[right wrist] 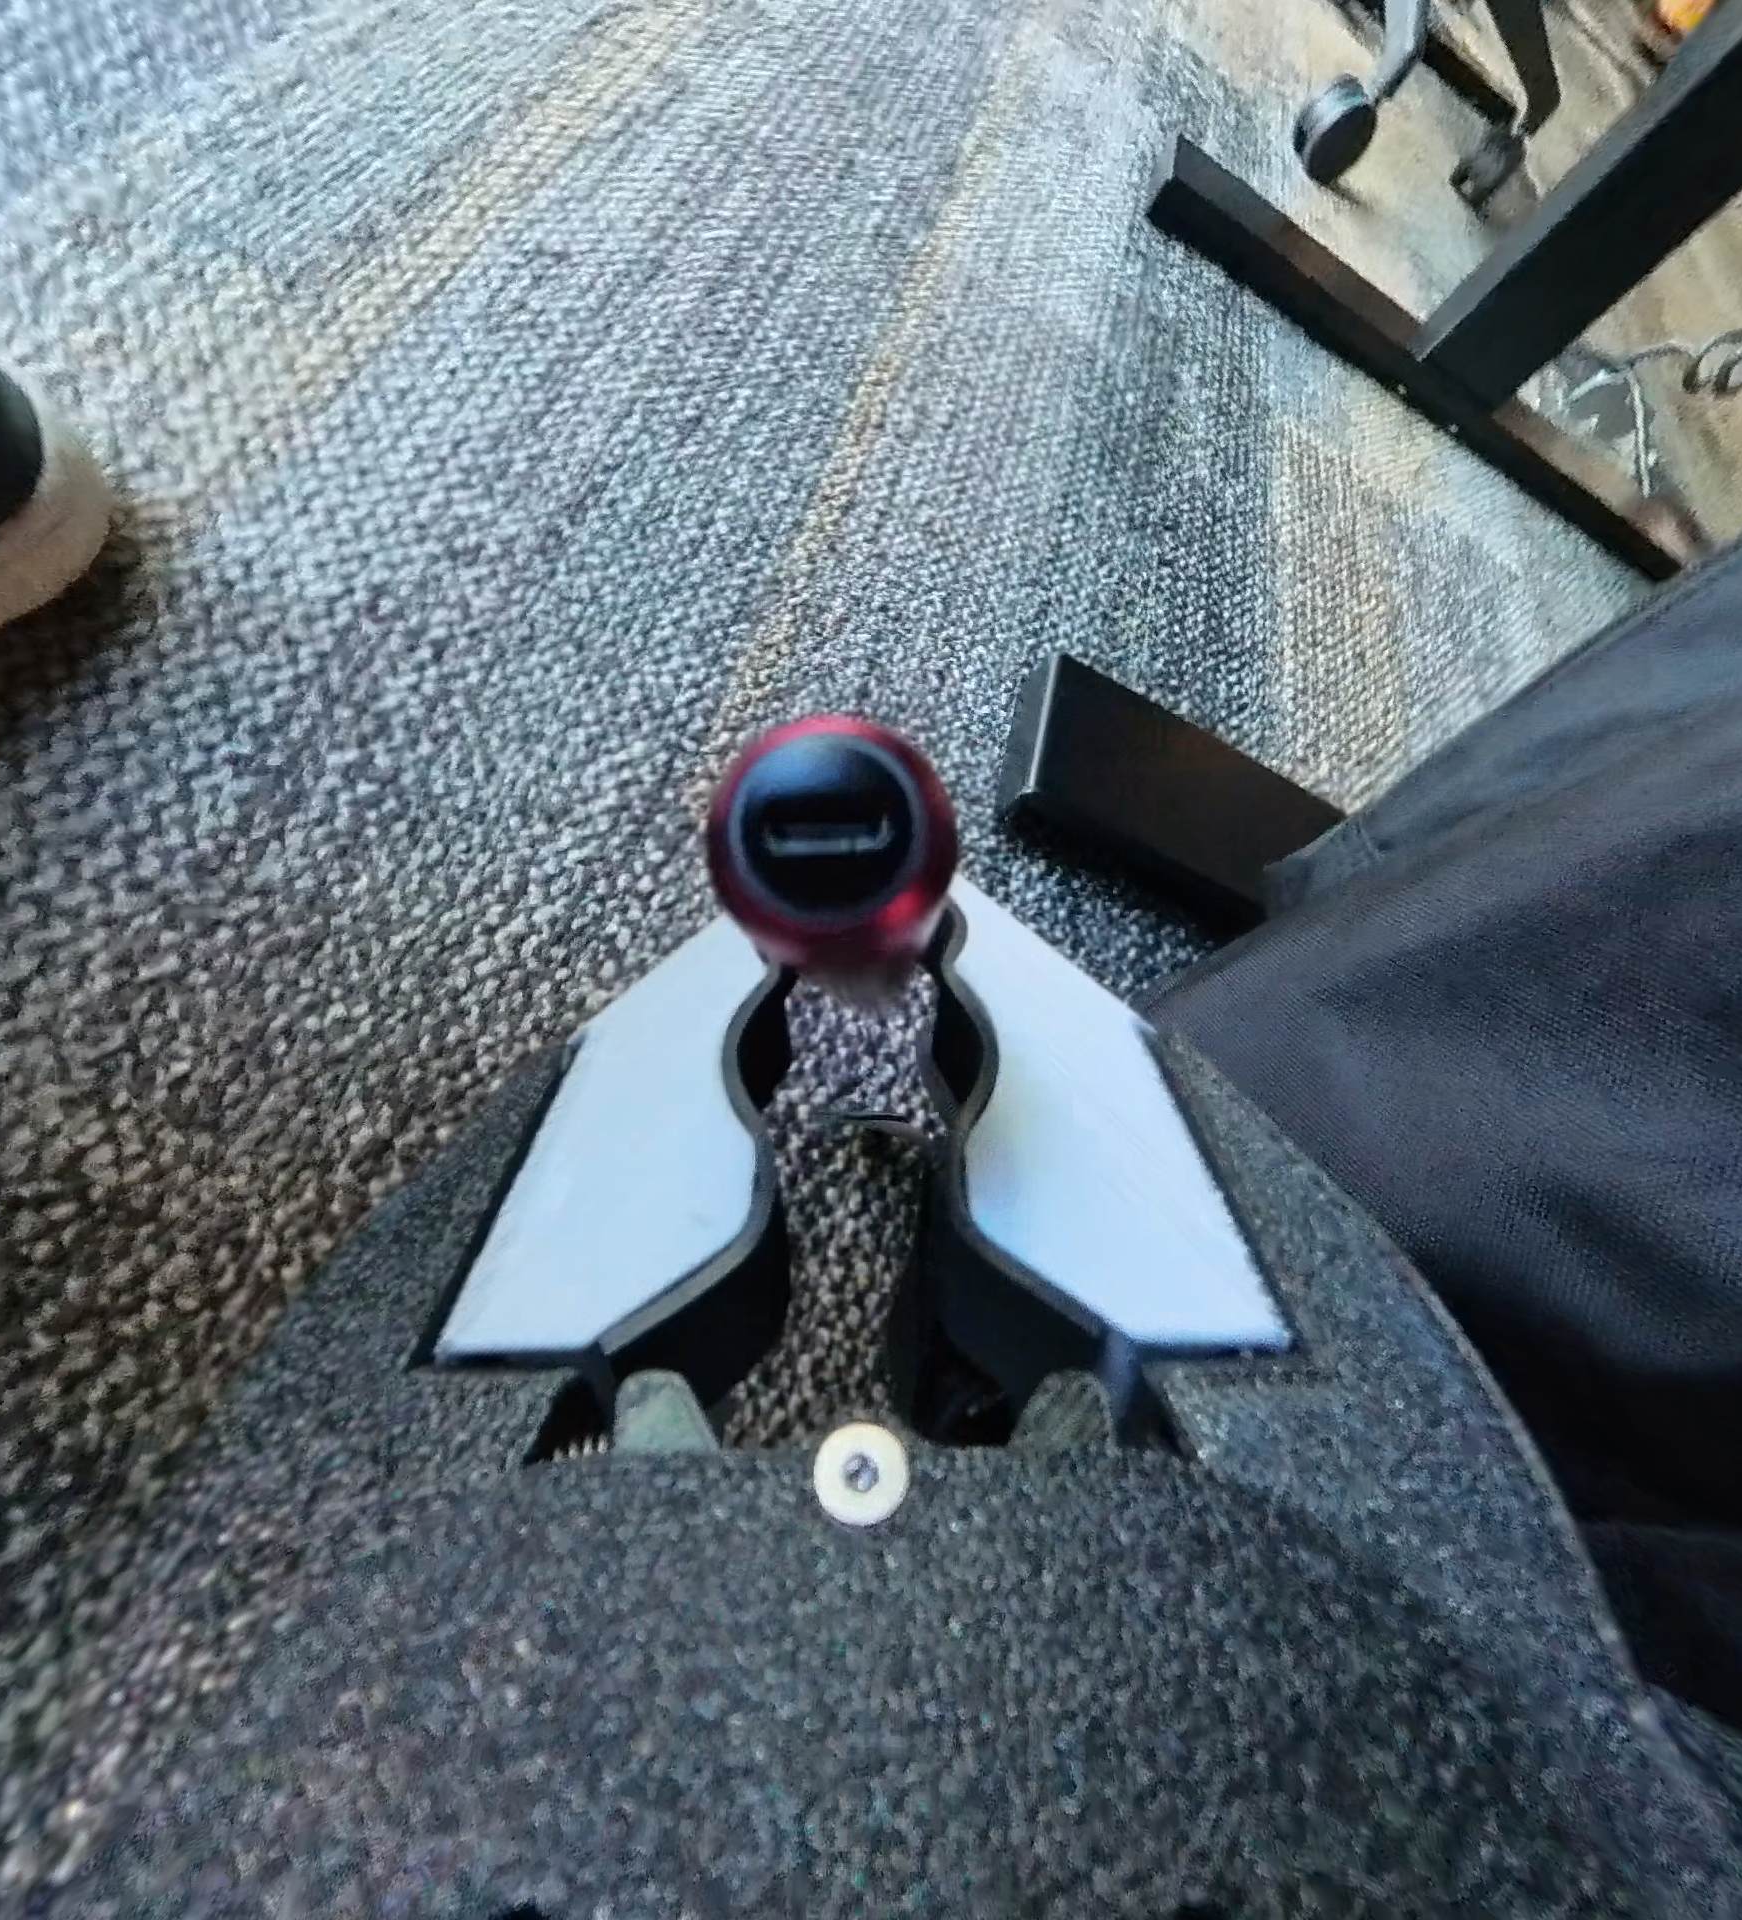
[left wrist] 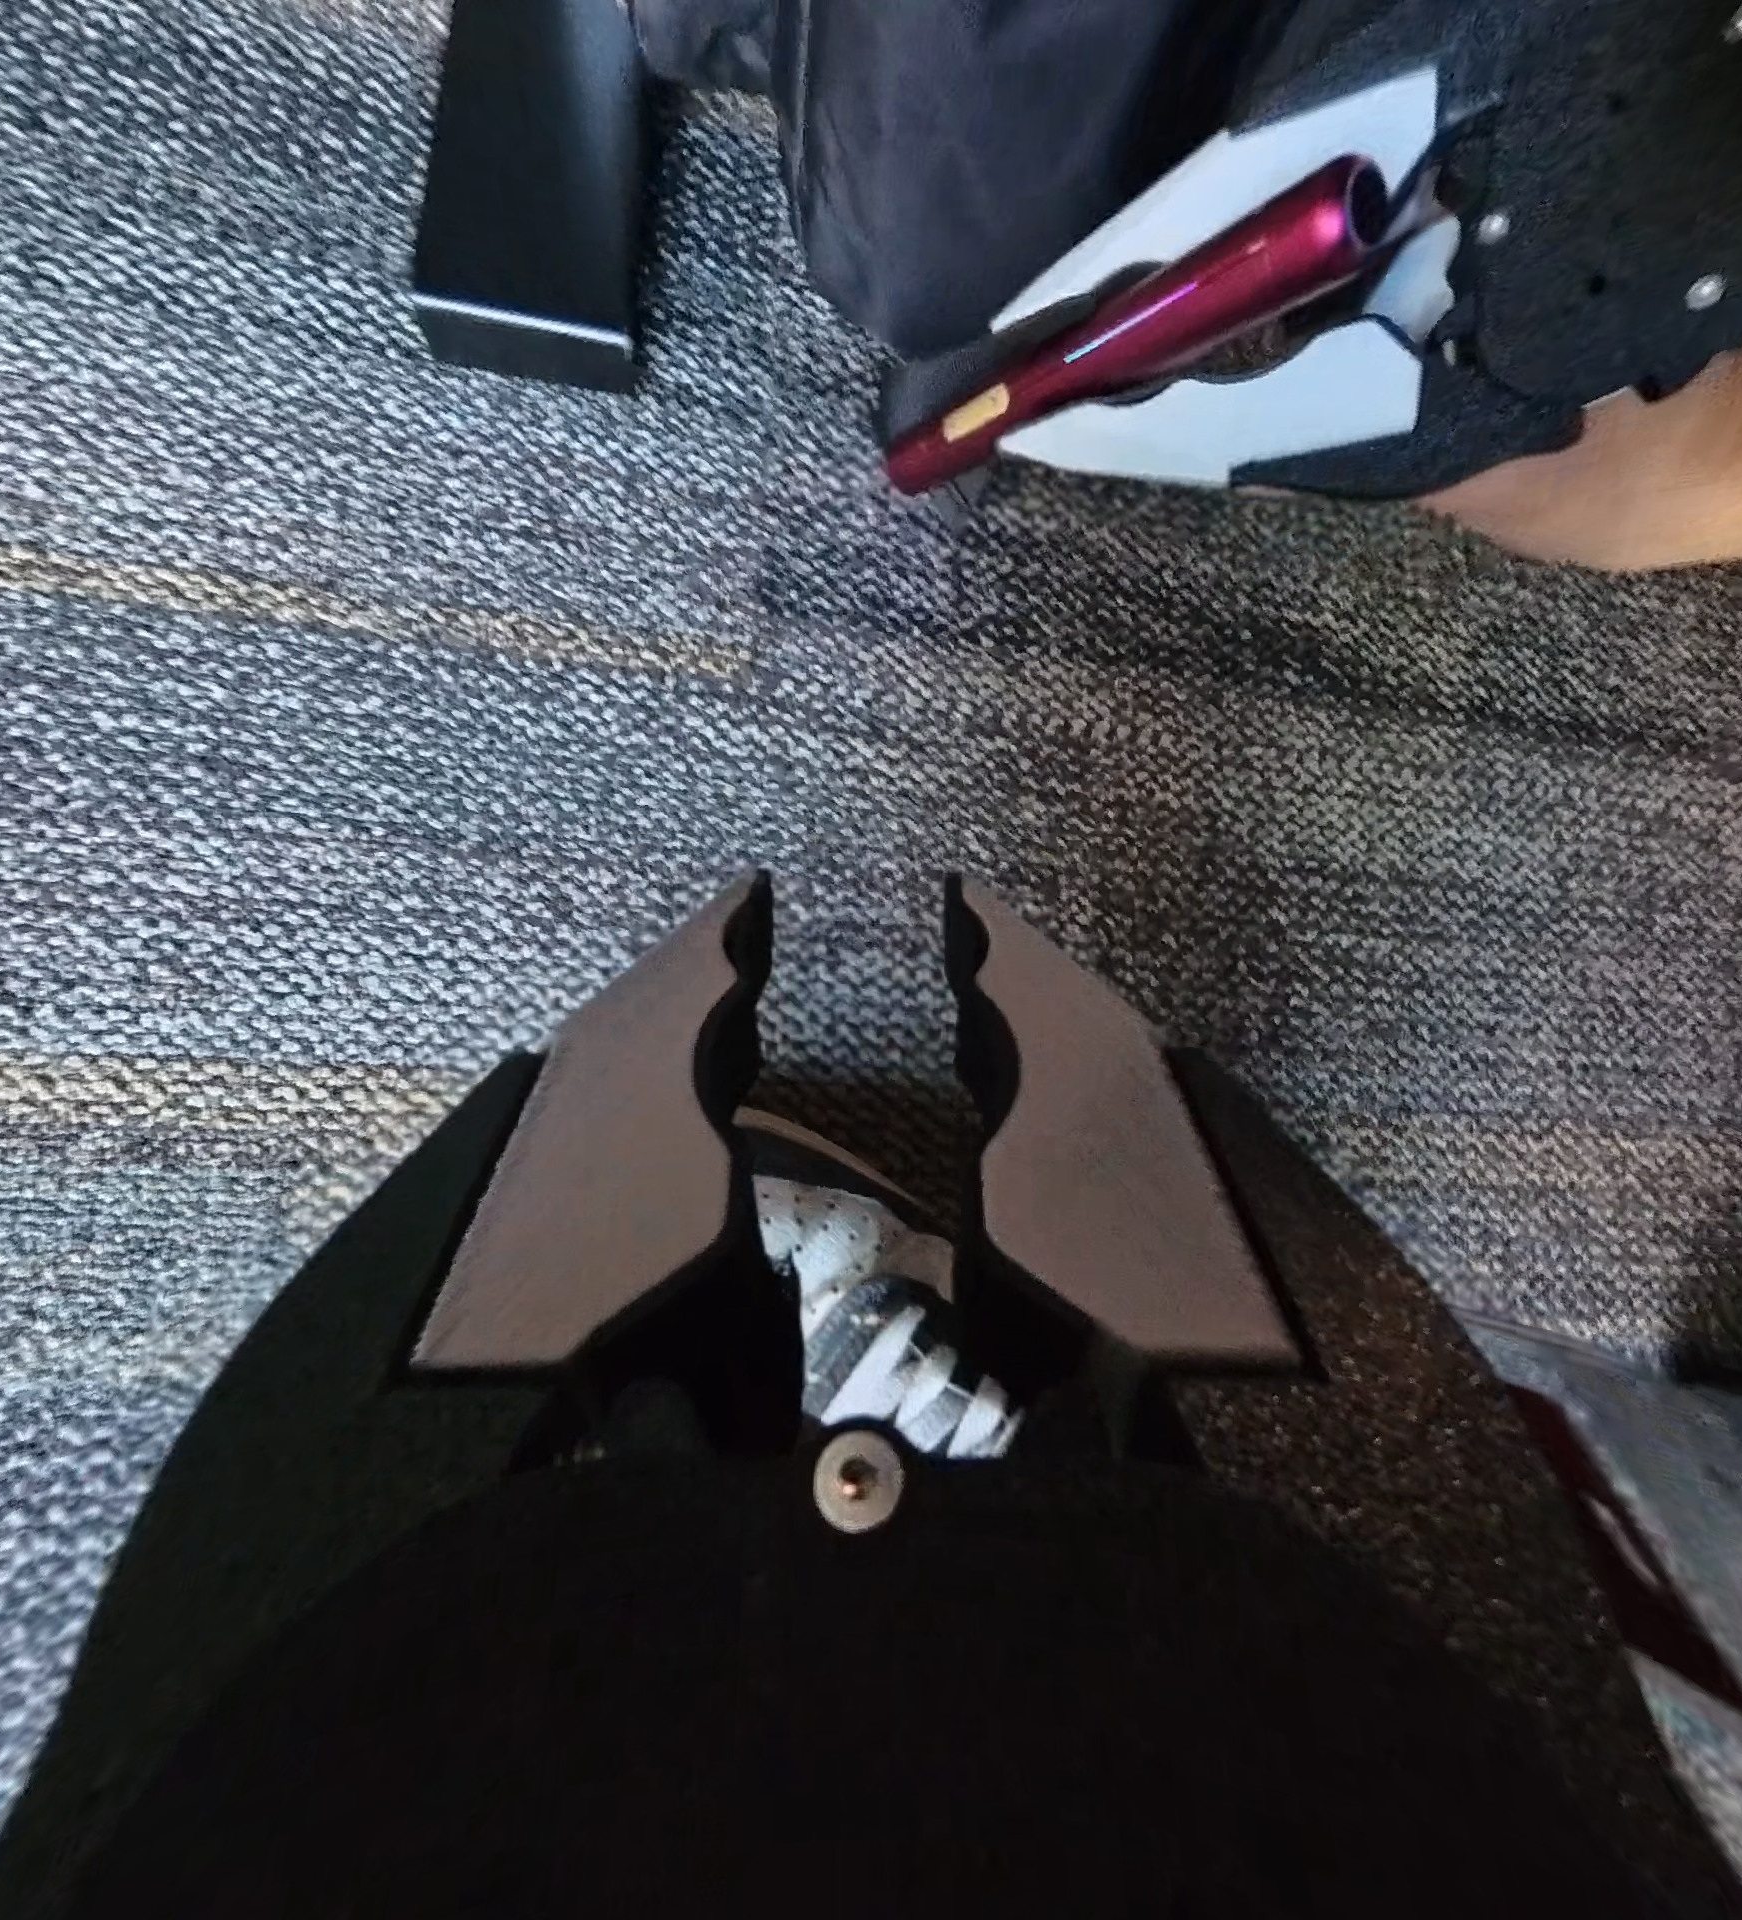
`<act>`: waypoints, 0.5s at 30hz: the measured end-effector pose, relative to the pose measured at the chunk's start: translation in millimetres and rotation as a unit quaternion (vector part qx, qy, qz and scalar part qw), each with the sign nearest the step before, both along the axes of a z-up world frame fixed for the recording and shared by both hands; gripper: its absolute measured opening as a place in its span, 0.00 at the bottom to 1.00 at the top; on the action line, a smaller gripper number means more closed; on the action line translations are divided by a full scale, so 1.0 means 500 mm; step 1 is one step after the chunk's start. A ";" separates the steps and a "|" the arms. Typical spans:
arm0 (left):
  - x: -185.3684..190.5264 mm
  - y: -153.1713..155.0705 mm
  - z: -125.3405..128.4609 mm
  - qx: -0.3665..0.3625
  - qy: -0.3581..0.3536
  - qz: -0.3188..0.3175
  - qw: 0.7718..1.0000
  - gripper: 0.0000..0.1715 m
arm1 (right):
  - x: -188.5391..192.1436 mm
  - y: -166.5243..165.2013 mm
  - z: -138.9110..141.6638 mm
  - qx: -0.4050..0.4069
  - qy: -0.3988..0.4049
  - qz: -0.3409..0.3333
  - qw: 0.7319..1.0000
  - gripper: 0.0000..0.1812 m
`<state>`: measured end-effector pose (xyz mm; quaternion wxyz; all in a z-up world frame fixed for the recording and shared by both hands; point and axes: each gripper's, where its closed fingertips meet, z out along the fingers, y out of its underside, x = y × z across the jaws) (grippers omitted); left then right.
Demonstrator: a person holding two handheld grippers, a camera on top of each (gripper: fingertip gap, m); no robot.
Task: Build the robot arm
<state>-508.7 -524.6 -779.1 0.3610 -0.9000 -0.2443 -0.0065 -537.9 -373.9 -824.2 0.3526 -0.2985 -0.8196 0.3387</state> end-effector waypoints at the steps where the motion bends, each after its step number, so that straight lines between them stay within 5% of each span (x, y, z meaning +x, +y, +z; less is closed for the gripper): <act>1: -0.006 0.003 0.003 0.004 -0.003 0.007 1.000 0.19 | -0.004 0.003 0.001 -0.019 -0.010 -0.006 1.000 0.12; 8: 0.003 0.012 -0.006 -0.006 0.000 -0.007 1.000 0.19 | -0.016 0.058 -0.010 -0.060 -0.052 -0.059 0.995 0.12; 15: -0.006 0.013 -0.004 -0.006 0.007 -0.009 1.000 0.18 | -0.019 0.043 0.001 -0.081 -0.055 -0.058 0.993 0.12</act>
